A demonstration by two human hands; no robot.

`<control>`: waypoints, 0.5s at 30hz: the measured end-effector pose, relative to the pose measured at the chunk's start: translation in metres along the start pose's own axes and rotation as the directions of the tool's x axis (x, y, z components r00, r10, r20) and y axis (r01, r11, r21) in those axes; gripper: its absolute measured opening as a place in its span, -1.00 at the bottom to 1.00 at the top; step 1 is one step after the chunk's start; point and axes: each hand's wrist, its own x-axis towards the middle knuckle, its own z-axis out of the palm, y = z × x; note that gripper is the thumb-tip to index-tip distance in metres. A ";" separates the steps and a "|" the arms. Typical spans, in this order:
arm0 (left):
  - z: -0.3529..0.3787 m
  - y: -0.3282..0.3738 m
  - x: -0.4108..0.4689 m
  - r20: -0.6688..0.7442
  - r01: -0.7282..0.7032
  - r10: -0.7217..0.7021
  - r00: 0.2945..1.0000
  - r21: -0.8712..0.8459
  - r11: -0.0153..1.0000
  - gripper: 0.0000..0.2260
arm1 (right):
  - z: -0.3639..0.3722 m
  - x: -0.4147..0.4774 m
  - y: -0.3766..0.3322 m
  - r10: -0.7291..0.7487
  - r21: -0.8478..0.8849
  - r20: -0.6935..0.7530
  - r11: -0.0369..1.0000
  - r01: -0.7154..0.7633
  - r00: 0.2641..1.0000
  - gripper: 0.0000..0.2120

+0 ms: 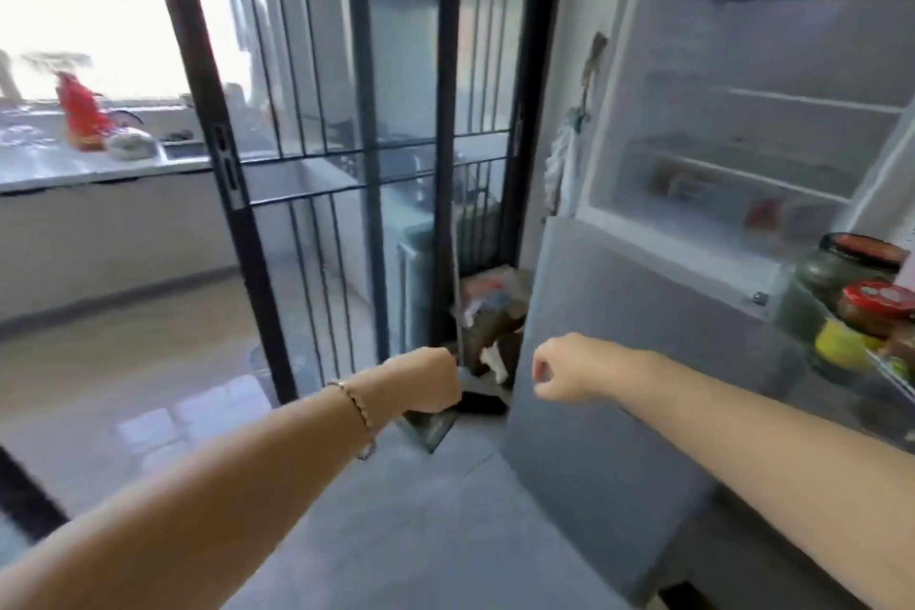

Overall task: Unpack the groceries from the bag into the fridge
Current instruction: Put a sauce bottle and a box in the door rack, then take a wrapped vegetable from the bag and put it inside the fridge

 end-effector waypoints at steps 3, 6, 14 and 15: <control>0.014 -0.078 -0.069 -0.045 0.184 -0.187 0.981 -0.061 0.981 -0.72 | 0.012 0.005 -0.086 -0.227 -0.047 0.050 0.972 0.230 0.973 -0.71; 0.030 -0.150 -0.157 -0.119 0.395 -0.410 0.904 -0.130 0.909 -0.72 | 0.025 -0.006 -0.183 -0.431 -0.110 0.062 0.894 0.435 0.900 -0.72; 0.107 -0.282 -0.460 -0.035 0.796 -0.875 0.482 -0.401 0.454 -0.81 | 0.081 -0.104 -0.455 -0.791 -0.326 0.182 0.512 0.795 0.584 -0.68; 0.118 -0.290 -0.500 -0.023 0.818 -0.910 0.413 -0.429 0.383 -0.81 | 0.091 -0.123 -0.489 -0.815 -0.338 0.217 0.453 0.825 0.537 -0.69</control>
